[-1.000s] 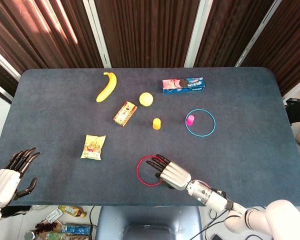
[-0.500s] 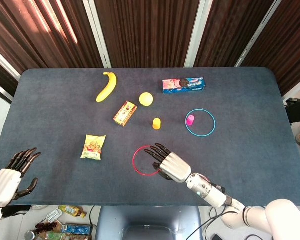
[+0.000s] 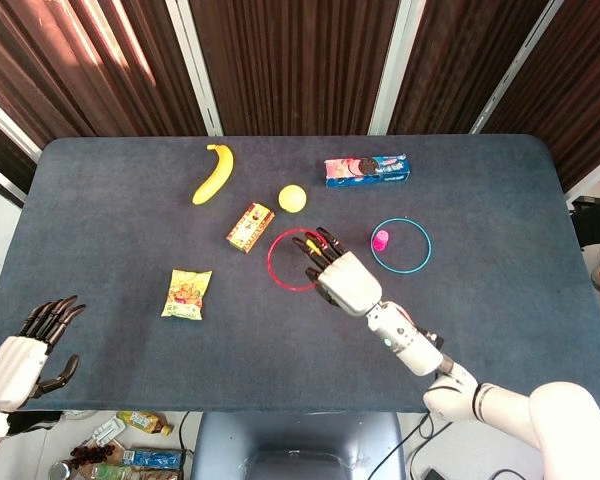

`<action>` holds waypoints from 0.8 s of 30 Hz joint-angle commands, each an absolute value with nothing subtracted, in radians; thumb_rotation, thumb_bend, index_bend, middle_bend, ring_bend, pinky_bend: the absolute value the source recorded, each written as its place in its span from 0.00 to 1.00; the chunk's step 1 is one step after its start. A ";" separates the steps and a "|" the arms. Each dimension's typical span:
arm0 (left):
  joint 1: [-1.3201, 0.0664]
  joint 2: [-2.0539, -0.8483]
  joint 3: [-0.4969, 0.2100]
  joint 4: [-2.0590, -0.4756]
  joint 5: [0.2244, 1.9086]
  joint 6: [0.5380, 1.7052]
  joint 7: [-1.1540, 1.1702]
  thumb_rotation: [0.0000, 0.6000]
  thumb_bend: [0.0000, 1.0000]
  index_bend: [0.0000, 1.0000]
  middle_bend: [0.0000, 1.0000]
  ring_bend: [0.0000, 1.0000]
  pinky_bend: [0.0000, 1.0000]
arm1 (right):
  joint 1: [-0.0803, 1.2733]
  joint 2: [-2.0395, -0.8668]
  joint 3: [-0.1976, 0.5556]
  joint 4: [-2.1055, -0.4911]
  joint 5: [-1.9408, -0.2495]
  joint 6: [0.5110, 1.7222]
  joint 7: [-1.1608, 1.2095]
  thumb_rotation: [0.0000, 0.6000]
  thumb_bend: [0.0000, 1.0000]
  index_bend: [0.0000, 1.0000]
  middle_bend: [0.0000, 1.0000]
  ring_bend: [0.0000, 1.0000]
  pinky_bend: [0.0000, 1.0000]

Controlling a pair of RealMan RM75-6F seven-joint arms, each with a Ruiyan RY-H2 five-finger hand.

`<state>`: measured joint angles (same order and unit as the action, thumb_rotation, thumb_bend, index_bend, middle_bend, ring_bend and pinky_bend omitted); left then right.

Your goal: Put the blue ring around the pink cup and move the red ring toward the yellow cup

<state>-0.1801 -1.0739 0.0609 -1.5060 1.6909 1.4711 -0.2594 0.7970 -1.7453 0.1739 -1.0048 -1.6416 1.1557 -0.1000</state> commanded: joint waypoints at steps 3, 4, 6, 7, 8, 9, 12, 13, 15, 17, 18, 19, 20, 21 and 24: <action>-0.183 -1.076 0.058 -1.508 1.685 1.464 -0.254 1.00 0.47 0.09 0.00 0.00 0.09 | 0.854 -1.765 0.226 -0.915 -1.563 1.067 -0.133 1.00 0.57 0.82 0.15 0.00 0.00; -0.183 -1.076 0.058 -1.508 1.685 1.463 -0.254 1.00 0.47 0.09 0.00 0.00 0.09 | 0.856 -1.767 0.227 -0.911 -1.561 1.064 -0.133 1.00 0.57 0.82 0.15 0.00 0.00; -0.185 -1.076 0.057 -1.508 1.681 1.460 -0.253 1.00 0.47 0.09 0.00 0.00 0.09 | 0.862 -1.774 0.229 -0.888 -1.549 1.051 -0.139 1.00 0.57 0.82 0.15 0.00 0.00; -0.185 -1.076 0.056 -1.507 1.678 1.457 -0.253 1.00 0.47 0.09 0.00 0.00 0.09 | 0.864 -1.780 0.229 -0.871 -1.541 1.044 -0.139 1.00 0.58 0.82 0.15 0.00 0.00; -0.187 -1.076 0.053 -1.506 1.670 1.452 -0.255 1.00 0.47 0.09 0.00 0.00 0.09 | 0.858 -1.790 0.223 -0.840 -1.525 1.027 -0.133 1.00 0.58 0.82 0.15 0.00 0.00; -0.188 -1.076 0.052 -1.505 1.667 1.449 -0.256 1.00 0.47 0.09 0.00 0.00 0.09 | 0.853 -1.801 0.213 -0.815 -1.519 1.016 -0.120 1.00 0.57 0.82 0.15 0.00 0.00; -0.192 -1.077 0.051 -1.506 1.663 1.441 -0.254 1.00 0.47 0.09 0.00 0.00 0.09 | 0.851 -1.829 0.188 -0.747 -1.517 0.997 -0.089 1.00 0.57 0.82 0.15 0.00 0.00; -0.193 -1.077 0.050 -1.507 1.663 1.439 -0.253 1.00 0.47 0.09 0.00 0.00 0.09 | 0.850 -1.841 0.179 -0.723 -1.517 0.991 -0.078 1.00 0.58 0.82 0.15 0.00 0.00; -0.194 -1.078 0.050 -1.509 1.662 1.437 -0.250 1.00 0.47 0.09 0.00 0.00 0.09 | 0.850 -1.857 0.167 -0.689 -1.518 0.985 -0.060 1.00 0.57 0.82 0.15 0.00 0.00; -0.194 -1.079 0.050 -1.509 1.661 1.437 -0.248 1.00 0.47 0.09 0.00 0.00 0.09 | 0.849 -1.872 0.156 -0.656 -1.519 0.977 -0.042 1.00 0.57 0.80 0.15 0.00 0.00; -0.195 -1.079 0.049 -1.509 1.661 1.436 -0.247 1.00 0.47 0.09 0.00 0.00 0.09 | 0.849 -1.877 0.151 -0.645 -1.519 0.974 -0.036 1.00 0.58 0.78 0.15 0.00 0.00; -0.196 -1.079 0.049 -1.509 1.659 1.434 -0.247 1.00 0.47 0.09 0.00 0.00 0.09 | 0.849 -1.882 0.145 -0.633 -1.519 0.967 -0.031 1.00 0.58 0.73 0.15 0.00 0.00; -0.196 -1.079 0.049 -1.509 1.658 1.433 -0.247 1.00 0.47 0.09 0.00 0.00 0.09 | 0.848 -1.883 0.142 -0.629 -1.516 0.961 -0.028 1.00 0.58 0.65 0.15 0.00 0.00; -0.196 -1.079 0.049 -1.509 1.658 1.432 -0.247 1.00 0.47 0.09 0.00 0.00 0.09 | 0.847 -1.884 0.141 -0.629 -1.512 0.954 -0.026 1.00 0.57 0.55 0.15 0.00 0.00; -0.198 -1.079 0.049 -1.508 1.658 1.431 -0.251 1.00 0.47 0.09 0.00 0.00 0.09 | 0.832 -1.865 0.142 -0.666 -1.501 0.968 -0.015 1.00 0.47 0.32 0.12 0.00 0.00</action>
